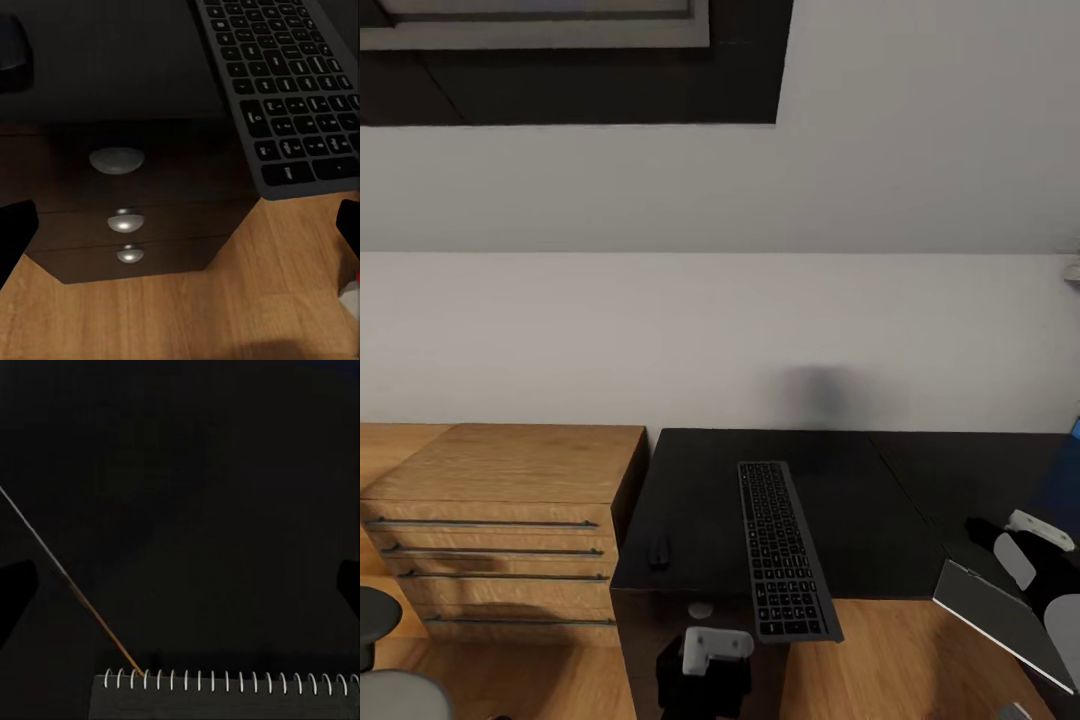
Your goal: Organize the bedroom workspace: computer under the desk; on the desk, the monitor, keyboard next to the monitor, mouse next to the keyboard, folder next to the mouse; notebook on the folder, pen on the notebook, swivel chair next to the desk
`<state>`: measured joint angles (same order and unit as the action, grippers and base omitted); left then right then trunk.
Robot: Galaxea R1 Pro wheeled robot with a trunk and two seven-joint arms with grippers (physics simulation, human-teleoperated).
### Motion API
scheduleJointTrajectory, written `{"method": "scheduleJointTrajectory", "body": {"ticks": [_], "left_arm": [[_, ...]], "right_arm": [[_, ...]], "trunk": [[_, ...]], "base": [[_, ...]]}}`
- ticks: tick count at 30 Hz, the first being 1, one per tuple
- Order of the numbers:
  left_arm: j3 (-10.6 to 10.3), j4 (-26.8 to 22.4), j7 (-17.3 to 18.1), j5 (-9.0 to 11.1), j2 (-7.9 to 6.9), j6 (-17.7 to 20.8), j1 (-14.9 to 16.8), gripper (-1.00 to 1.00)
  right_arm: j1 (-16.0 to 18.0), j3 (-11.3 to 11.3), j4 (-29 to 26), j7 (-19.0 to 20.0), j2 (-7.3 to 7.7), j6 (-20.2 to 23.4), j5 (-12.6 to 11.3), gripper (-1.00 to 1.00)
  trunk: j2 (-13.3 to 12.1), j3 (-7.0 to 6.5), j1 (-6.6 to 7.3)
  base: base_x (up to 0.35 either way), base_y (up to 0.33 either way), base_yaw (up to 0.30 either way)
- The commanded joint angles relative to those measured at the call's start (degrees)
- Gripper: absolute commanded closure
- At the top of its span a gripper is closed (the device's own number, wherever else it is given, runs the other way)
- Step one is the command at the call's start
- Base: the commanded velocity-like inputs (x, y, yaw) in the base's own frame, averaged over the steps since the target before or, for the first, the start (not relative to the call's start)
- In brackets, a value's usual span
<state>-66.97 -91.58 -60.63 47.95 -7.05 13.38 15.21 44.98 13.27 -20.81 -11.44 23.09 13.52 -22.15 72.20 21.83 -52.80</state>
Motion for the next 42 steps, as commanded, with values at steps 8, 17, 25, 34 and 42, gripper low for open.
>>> {"method": "scheduleJointTrajectory", "body": {"ticks": [8, 17, 25, 34, 42], "left_arm": [[-0.67, 0.08, -0.49, 0.12, -0.13, 0.26, 0.08, -1.0], [-0.82, 0.17, -0.61, 0.13, -0.28, 0.0, 0.08, -1.0], [-1.42, 0.17, -0.63, 0.13, -0.32, -2.3, 0.08, -1.0], [-1.99, 0.18, -0.63, 0.2, -0.33, -3.21, 0.08, -1.0], [-2.05, 0.43, -2.14, 5.69, -0.42, -8.19, 0.08, -1.0]], "right_arm": [[0.0, -0.09, -0.26, -0.2, -1.24, 0.08, -0.22, -1.0], [-0.06, -0.09, -0.51, -0.17, -1.31, 0.28, -0.45, -1.0], [-0.06, 0.02, -0.69, -0.17, -1.31, 1.48, -0.67, -1.0], [-0.07, 0.01, -0.81, -0.17, -1.3, 1.84, -0.7, -1.0], [-0.07, 0.0, -0.81, -0.18, -1.13, 2.54, -0.58, -1.0]], "trunk": [[0.05, 0.07, 0.0], [0.05, 0.07, 0.0], [0.05, 0.07, 0.0], [0.05, 0.07, 0.0], [0.05, 0.07, 0.0]], "base": [[0.0, 0.0, -0.011], [0.0, 0.0, -0.001], [0.0, 0.0, 0.0], [0.0, 0.0, 0.0], [0.0, 0.0, 0.0]]}}
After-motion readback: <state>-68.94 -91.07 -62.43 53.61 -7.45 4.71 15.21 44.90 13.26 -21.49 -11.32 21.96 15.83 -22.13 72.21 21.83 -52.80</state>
